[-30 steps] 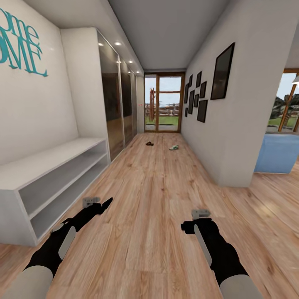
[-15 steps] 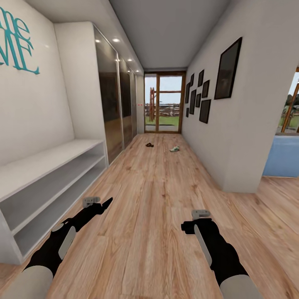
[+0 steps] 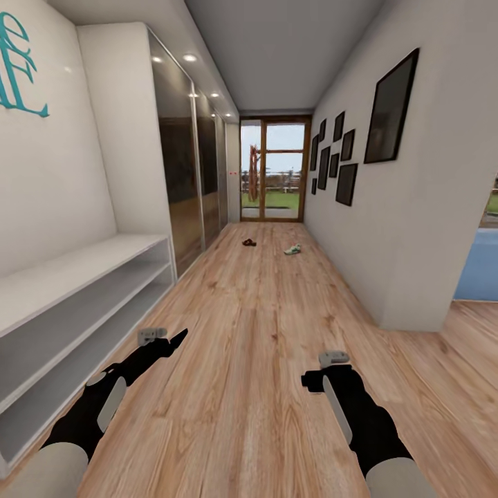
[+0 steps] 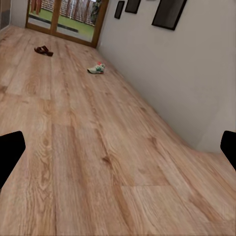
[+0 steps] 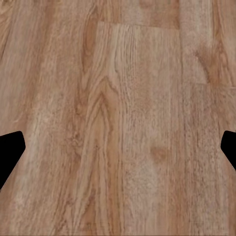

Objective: Pick up the two gym shoes and the two sandals from the corridor floor and place them onto the hallstand (shoe rack) in the corridor, making sure they are on the rack and not on the floor. Arrange them so the two gym shoes are next to each other and the two sandals are next to each other.

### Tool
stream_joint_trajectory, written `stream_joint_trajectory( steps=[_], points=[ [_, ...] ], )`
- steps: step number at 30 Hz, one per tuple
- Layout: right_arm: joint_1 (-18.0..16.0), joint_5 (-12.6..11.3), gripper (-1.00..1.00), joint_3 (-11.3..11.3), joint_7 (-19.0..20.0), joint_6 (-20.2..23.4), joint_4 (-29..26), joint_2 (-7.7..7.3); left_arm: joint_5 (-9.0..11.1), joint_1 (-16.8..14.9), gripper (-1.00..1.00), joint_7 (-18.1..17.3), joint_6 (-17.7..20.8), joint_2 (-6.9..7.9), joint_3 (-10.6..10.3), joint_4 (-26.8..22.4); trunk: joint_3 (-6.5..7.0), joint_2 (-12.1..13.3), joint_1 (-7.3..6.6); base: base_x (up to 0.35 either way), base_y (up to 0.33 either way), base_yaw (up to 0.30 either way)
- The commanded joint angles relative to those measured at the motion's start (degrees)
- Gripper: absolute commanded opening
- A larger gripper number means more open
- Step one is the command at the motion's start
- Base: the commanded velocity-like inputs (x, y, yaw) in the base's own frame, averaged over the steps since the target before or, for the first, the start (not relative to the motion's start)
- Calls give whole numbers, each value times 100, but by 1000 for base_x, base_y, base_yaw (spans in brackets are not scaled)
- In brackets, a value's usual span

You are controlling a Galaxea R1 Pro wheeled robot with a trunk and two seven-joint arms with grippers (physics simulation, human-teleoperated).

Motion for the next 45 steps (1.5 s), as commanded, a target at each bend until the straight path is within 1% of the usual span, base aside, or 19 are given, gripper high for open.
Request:
stream_joint_trajectory(
  steps=[1,7,19,25,28,29,32,35,39,45],
  points=[
    [-3,-6,100,8,-24,26,-2,0,31,-4,100,-28,9,0,5,5,-15,-3,2,349,0,0],
    [-3,-5,100,8,-24,26,4,0,31,-4,100,-29,9,0,5,6,-63,-3,2,349,0,0],
    [-3,-4,100,8,-26,25,12,0,31,-4,100,-29,9,0,5,5,-74,-3,2,349,0,-1],
    [-3,-3,100,8,-31,17,22,0,31,-2,100,-29,9,0,5,6,-96,-3,2,349,-14,-91],
    [-3,2,100,10,-35,10,173,5,31,-3,100,-29,9,0,5,5,-102,-3,2,349,-67,-50],
    [-3,5,100,11,-34,3,312,6,31,-3,100,-29,9,0,5,5,-102,-3,2,349,-77,-25],
    [-5,20,100,11,-34,-116,704,6,31,-2,100,-29,9,0,5,9,-104,-3,2,349,-82,-13],
    [-6,15,100,15,-33,-657,1223,8,31,-3,100,-29,9,0,5,8,-104,-3,2,349,-85,-4],
    [-6,14,100,16,-26,-1059,1412,8,31,-4,100,-29,9,0,5,6,-105,-3,2,349,-86,-1],
    [-6,12,100,21,-29,-1157,1446,7,31,-4,100,-29,9,0,5,5,-105,-3,2,349,-87,0]
  ],
)
